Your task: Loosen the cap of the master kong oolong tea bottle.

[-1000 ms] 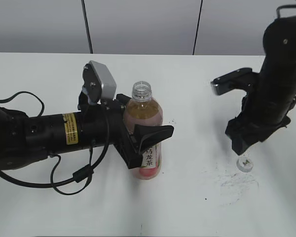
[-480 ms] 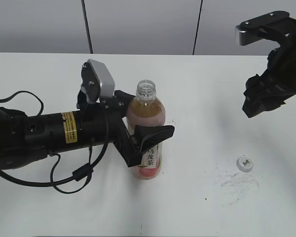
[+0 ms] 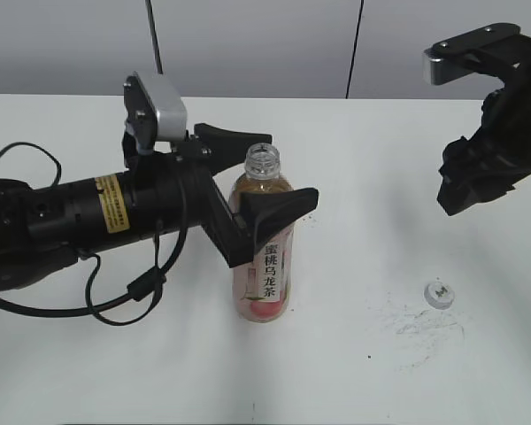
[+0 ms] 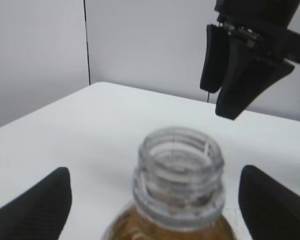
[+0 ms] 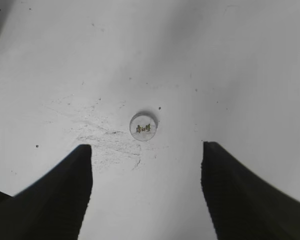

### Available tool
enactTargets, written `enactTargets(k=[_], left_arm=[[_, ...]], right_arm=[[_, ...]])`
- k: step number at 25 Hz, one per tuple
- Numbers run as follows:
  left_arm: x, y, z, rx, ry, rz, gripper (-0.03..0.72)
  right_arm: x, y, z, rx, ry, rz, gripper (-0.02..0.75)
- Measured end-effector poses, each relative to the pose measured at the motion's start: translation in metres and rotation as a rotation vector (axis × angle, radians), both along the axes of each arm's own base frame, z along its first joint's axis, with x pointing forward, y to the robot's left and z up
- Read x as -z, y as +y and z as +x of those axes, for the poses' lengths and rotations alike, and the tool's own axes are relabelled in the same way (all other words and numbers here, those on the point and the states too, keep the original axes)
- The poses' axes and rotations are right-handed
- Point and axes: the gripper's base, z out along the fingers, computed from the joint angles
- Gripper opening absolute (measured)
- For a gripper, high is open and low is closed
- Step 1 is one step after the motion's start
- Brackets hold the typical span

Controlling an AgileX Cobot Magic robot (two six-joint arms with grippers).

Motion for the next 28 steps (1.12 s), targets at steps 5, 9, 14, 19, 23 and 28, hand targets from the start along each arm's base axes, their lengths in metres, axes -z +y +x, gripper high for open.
enactTargets(k=[5,9,14,19,23,28], left_arm=[[-0.024,0.003,-0.002,-0.019,-0.057,-0.03,0.606],[-0.042,0.006,-0.004,-0.043,-0.096,-0.011,0.602],[-0.071,0.015,-0.01,-0.103,-0.116,0.025,0.593],[-0.1,0.032,-0.019,-0.221,-0.151,0.134,0.591],[-0.117,0.055,-0.024,-0.403,-0.084,0.219,0.591],[-0.119,0.087,-0.037,-0.696,0.308,0.227,0.589]], right_arm=[[0.0,0.0,-0.001,0.004,0.008,-0.001,0.512],[0.001,-0.001,-0.002,0.017,0.021,-0.002,0.512],[0.0,-0.001,-0.004,0.044,0.043,-0.002,0.512],[-0.008,-0.003,-0.009,0.054,0.038,0.003,0.512],[-0.014,-0.004,-0.013,0.072,0.024,0.015,0.512],[-0.02,-0.007,-0.019,0.081,0.035,0.013,0.512]])
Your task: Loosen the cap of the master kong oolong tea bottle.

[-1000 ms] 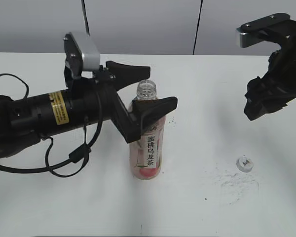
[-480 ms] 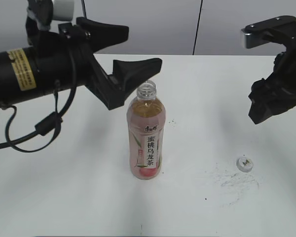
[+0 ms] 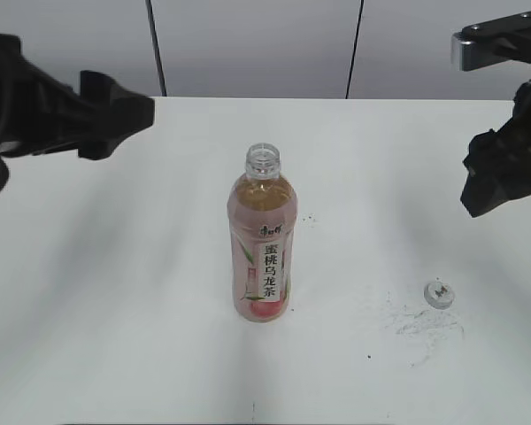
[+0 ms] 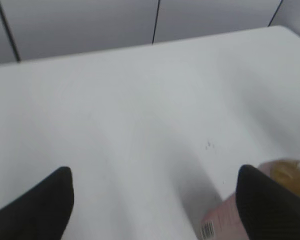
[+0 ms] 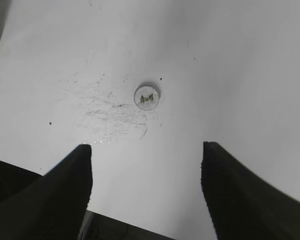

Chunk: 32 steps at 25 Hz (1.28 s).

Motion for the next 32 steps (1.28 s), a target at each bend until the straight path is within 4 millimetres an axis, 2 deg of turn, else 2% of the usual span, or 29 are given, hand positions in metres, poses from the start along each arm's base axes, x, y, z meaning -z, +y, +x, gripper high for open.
enactTargets(k=[4,7,10,12,14,17,20,24,27,30,32], left_arm=[[-0.001,0.018,-0.027,-0.109,0.237,-0.001,0.587],[-0.01,0.028,-0.057,-0.061,0.329,0.047,0.587],[-0.026,0.041,-0.09,0.022,0.347,0.072,0.587],[-0.038,0.055,-0.119,0.054,0.332,0.082,0.587],[-0.041,0.068,-0.139,0.061,0.332,0.115,0.587],[-0.043,0.09,-0.17,0.054,0.31,0.154,0.587],[-0.043,0.109,-0.198,0.036,0.244,0.154,0.587],[-0.043,0.125,-0.223,0.031,0.126,0.109,0.584],[-0.036,0.131,-0.233,0.063,0.056,0.129,0.584],[-0.027,0.131,-0.233,0.091,0.033,0.175,0.584],[-0.02,0.128,-0.228,0.098,0.026,0.183,0.58]], right_arm=[[-0.012,-0.004,-0.01,0.017,-0.007,0.003,0.512],[-0.027,-0.009,-0.023,0.026,-0.023,0.004,0.512],[-0.043,-0.015,-0.042,0.037,-0.033,0.017,0.512],[-0.053,-0.021,-0.059,0.042,-0.054,0.026,0.512],[-0.058,-0.027,-0.078,0.045,-0.081,0.045,0.512],[-0.063,-0.038,-0.112,0.046,-0.138,0.087,0.512],[-0.065,-0.049,-0.155,0.043,-0.218,0.158,0.512],[-0.054,-0.064,-0.201,0.038,-0.315,0.206,0.512],[-0.048,-0.075,-0.231,0.033,-0.42,0.245,0.512],[-0.041,-0.084,-0.256,0.03,-0.525,0.278,0.512],[-0.033,-0.087,-0.264,0.025,-0.574,0.293,0.512]])
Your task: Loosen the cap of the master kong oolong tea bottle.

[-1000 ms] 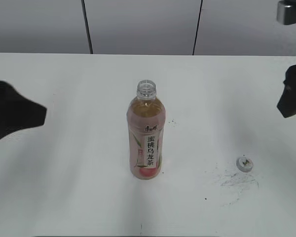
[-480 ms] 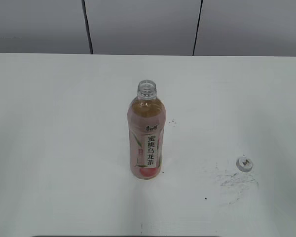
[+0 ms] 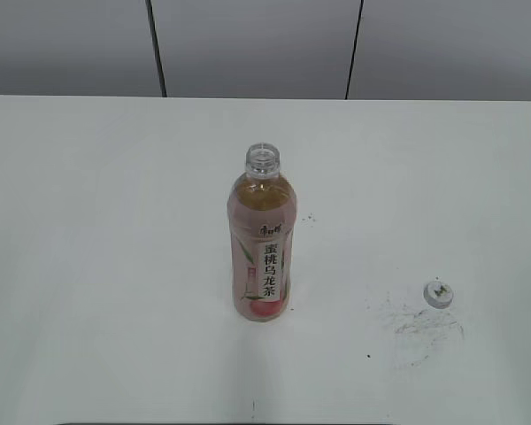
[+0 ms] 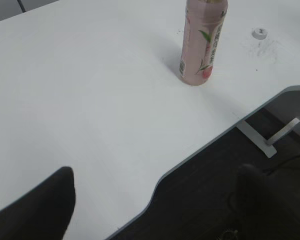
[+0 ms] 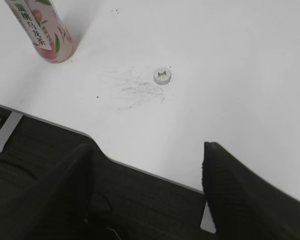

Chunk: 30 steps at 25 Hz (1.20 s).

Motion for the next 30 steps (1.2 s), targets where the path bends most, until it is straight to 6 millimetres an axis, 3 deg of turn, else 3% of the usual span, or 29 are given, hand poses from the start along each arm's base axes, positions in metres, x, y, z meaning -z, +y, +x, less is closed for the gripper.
enactTargets(k=[5,25,30], left_arm=[[0.004,-0.005,0.011,0.0,-0.072,-0.027,0.577],[0.004,-0.006,0.012,-0.009,-0.089,-0.028,0.542],[0.004,-0.005,0.012,-0.237,-0.092,-0.018,0.534]], right_arm=[[0.028,0.0,0.0,-0.008,-0.041,-0.003,0.512],[0.028,0.0,0.002,0.003,-0.062,-0.003,0.512],[0.028,-0.002,-0.003,0.13,-0.101,0.005,0.512]])
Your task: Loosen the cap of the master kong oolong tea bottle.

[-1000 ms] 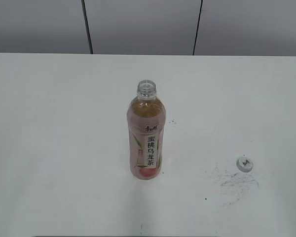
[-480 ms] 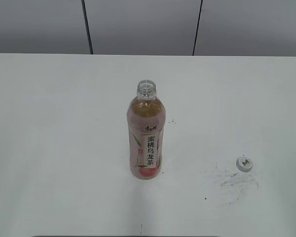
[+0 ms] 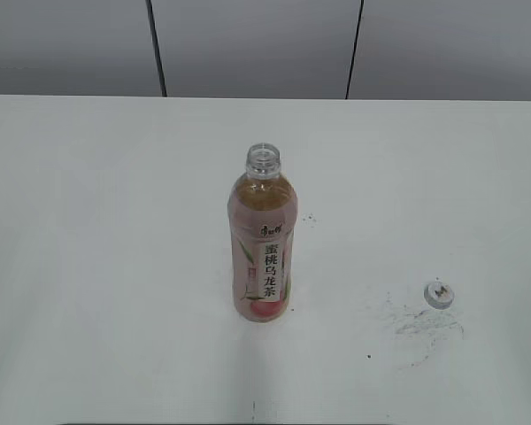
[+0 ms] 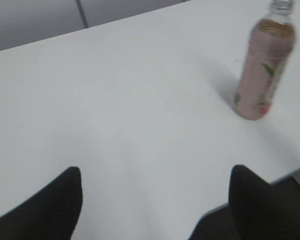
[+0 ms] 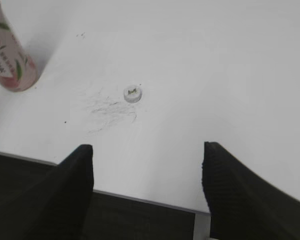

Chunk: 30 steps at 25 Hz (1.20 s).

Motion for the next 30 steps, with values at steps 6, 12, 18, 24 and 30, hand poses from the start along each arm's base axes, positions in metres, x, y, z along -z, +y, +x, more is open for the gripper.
enactTargets(k=[6,12,18,24,30], left_arm=[[0.0,0.001,-0.001,-0.293,-0.008,0.0,0.524],[0.001,0.002,-0.016,-0.239,-0.09,-0.015,0.522],[0.001,0.003,-0.016,-0.196,-0.089,-0.017,0.499],[0.001,0.003,-0.016,-0.196,-0.089,-0.017,0.49],[0.001,0.003,-0.016,-0.196,-0.089,-0.017,0.49]], right_arm=[[0.0,-0.001,-0.01,0.129,-0.067,0.009,0.512],[0.0,-0.001,-0.009,0.141,-0.068,0.009,0.512],[0.0,-0.001,-0.01,0.091,-0.067,0.01,0.512],[0.0,-0.001,-0.01,0.085,-0.067,0.011,0.512],[0.0,-0.001,-0.01,0.085,-0.067,0.011,0.512]])
